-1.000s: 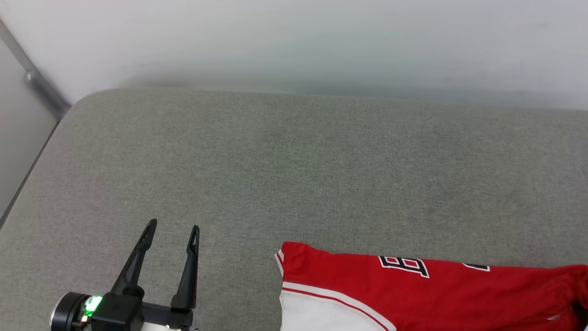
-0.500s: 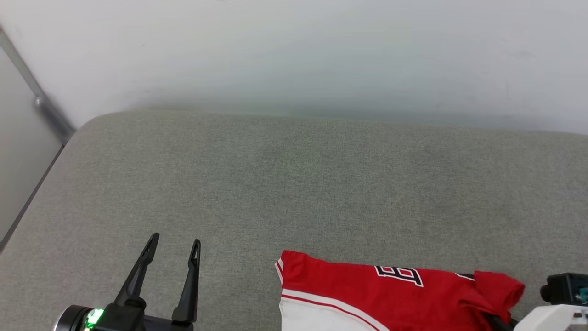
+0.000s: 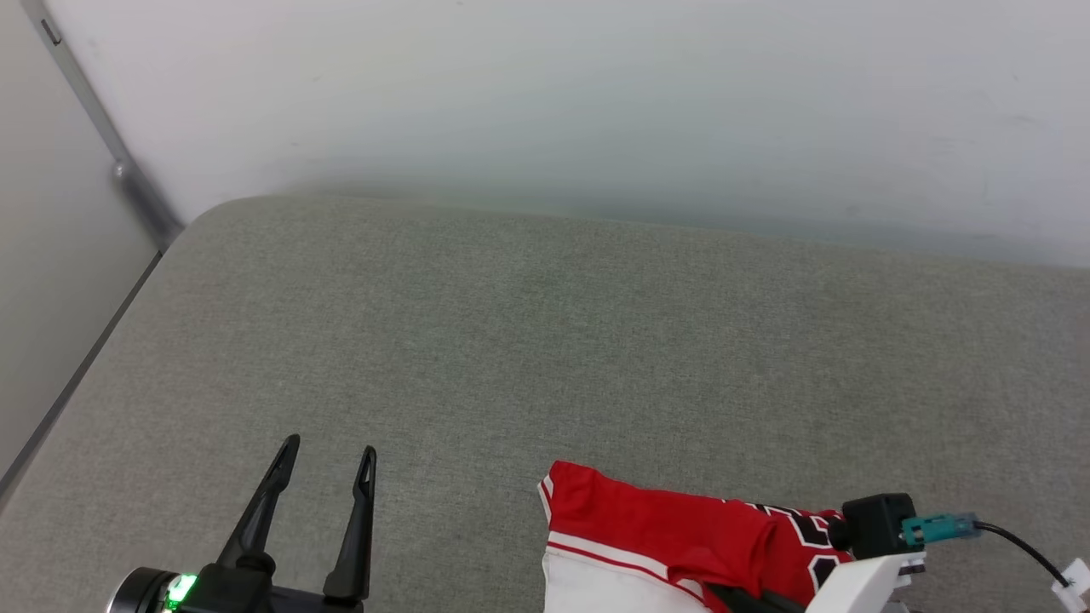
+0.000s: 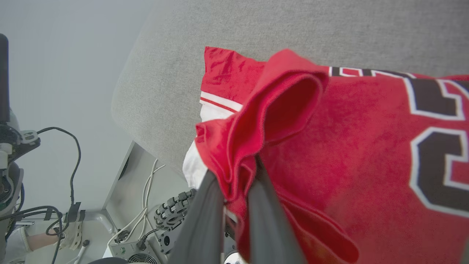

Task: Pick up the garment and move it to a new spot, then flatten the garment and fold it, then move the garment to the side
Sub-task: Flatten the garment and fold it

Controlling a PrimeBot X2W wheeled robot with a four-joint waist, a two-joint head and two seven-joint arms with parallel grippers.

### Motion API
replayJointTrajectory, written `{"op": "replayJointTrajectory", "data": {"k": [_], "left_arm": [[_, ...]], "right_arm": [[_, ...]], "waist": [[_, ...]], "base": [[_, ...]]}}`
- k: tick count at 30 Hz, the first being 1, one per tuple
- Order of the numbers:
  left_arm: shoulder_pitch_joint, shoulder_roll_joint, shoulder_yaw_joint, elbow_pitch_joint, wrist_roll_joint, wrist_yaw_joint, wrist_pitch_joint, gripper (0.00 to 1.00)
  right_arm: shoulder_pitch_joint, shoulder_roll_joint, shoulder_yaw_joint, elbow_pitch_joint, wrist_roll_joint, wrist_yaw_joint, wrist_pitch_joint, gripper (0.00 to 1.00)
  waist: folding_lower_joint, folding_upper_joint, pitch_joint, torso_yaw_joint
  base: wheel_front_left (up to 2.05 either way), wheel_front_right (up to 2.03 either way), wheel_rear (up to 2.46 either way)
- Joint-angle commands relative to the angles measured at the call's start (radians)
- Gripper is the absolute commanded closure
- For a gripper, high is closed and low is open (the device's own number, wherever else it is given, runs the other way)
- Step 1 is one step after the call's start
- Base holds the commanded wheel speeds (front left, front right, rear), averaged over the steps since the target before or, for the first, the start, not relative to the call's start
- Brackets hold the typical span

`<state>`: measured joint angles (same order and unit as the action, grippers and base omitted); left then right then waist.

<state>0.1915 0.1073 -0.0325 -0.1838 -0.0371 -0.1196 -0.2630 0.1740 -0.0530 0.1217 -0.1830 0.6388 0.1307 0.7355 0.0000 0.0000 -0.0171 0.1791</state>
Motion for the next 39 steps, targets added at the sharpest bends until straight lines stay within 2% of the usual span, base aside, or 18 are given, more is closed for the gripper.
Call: {"op": "replayJointTrajectory", "data": {"k": [1, 4, 12, 18, 19, 20, 21, 30, 33, 39], "left_arm": [[0.005, -0.005, -0.002, 0.002, 0.001, -0.002, -0.002, 0.00], [-0.006, -0.006, -0.006, 0.005, 0.001, -0.003, -0.002, 0.00], [-0.026, -0.006, -0.007, 0.010, -0.002, -0.006, -0.002, 0.00], [-0.031, -0.002, -0.013, 0.005, -0.006, -0.008, -0.002, 0.00], [-0.031, -0.002, -0.012, 0.005, -0.007, -0.008, -0.002, 0.00], [-0.030, -0.002, -0.012, 0.005, -0.007, -0.009, -0.002, 0.00], [-0.030, -0.001, -0.012, 0.006, -0.007, -0.008, -0.002, 0.00], [-0.026, -0.006, -0.008, 0.012, -0.008, -0.009, -0.002, 0.00], [-0.028, -0.006, -0.006, 0.009, -0.008, -0.009, -0.002, 0.00], [-0.029, -0.008, -0.003, 0.004, -0.011, -0.009, -0.002, 0.00]], "right_arm": [[-0.017, 0.004, 0.010, 0.012, 0.018, 0.000, -0.013, 1.00], [-0.062, 0.004, 0.051, 0.070, 0.078, 0.000, -0.057, 1.00], [-0.200, 0.004, 0.155, 0.234, 0.084, 0.000, -0.143, 1.00], [-0.247, 0.003, 0.197, 0.364, 0.096, 0.000, -0.202, 1.00], [-0.255, 0.003, 0.201, 0.386, 0.089, 0.000, -0.210, 0.90], [-0.264, 0.003, 0.207, 0.406, 0.082, 0.000, -0.218, 0.10], [-0.270, 0.004, 0.217, 0.421, 0.085, 0.000, -0.223, 0.00], [-0.344, 0.003, 0.322, 0.432, 0.221, 0.000, -0.277, 0.00], [-0.381, 0.003, 0.300, 0.429, 0.136, 0.000, -0.308, 0.00], [-0.432, -0.015, 0.194, 0.379, -0.123, 0.000, -0.332, 0.00]], "waist": [[0.0000, 0.0000, 0.004, 0.007], [0.0000, 0.0000, 0.008, 0.022], [0.0000, 0.0000, 0.022, 0.056], [0.0000, 0.0000, 0.023, 0.083], [0.0000, 0.0000, 0.024, 0.086], [0.0000, 0.0000, 0.024, 0.088], [0.0000, 0.0000, 0.024, 0.090], [0.0000, 0.0000, 0.016, 0.070], [0.0000, 0.0000, 0.013, 0.050], [0.0000, 0.0000, 0.010, -0.007]], "base": [[0.00, 0.00, 0.00], [0.00, 0.00, 0.00], [0.00, 0.00, 0.00], [0.00, 0.00, 0.00], [0.00, 0.00, 0.00], [0.00, 0.00, 0.00], [0.00, 0.00, 0.00], [0.00, 0.00, 0.00], [0.00, 0.00, 0.00], [0.00, 0.00, 0.00]]}}
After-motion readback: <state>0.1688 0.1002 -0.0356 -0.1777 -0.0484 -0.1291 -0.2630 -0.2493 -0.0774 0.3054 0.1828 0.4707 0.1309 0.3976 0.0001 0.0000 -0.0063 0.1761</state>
